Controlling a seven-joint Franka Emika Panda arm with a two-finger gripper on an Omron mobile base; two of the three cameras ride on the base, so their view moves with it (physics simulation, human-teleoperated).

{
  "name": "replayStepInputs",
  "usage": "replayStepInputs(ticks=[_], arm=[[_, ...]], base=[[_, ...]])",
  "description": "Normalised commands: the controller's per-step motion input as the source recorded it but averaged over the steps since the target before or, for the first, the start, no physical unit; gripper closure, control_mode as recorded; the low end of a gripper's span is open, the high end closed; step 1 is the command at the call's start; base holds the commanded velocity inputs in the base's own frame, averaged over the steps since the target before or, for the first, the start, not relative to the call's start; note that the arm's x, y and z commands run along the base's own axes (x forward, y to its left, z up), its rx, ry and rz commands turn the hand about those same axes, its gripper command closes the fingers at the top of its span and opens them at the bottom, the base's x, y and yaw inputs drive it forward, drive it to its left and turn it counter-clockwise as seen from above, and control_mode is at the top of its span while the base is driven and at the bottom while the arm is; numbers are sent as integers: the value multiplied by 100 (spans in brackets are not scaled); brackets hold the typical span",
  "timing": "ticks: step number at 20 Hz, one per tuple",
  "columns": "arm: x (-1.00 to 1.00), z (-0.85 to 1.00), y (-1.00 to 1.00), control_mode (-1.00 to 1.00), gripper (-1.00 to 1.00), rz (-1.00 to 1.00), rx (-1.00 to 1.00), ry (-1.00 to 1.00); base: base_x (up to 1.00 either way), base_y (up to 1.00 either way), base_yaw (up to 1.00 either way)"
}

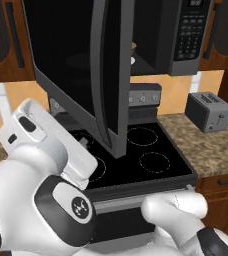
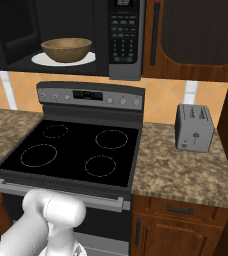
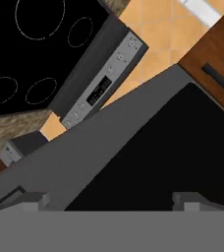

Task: Open the microwave, place the bowl with waffle inside the microwave, then close the microwave door and turn it on.

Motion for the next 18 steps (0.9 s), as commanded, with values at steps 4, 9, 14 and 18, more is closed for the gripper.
replayStepInputs(ticks=[4, 9, 14, 18], arm=[[78, -30, -35, -100, -100, 1, 11, 1], [62, -13, -78, -100, -100, 1, 15, -10], [60, -6, -93, -100, -100, 1, 17, -11], [72, 0, -100, -100, -100, 3, 19, -4]], base=[[0, 0, 0], [0, 0, 0], [0, 0, 0], [0, 0, 0]])
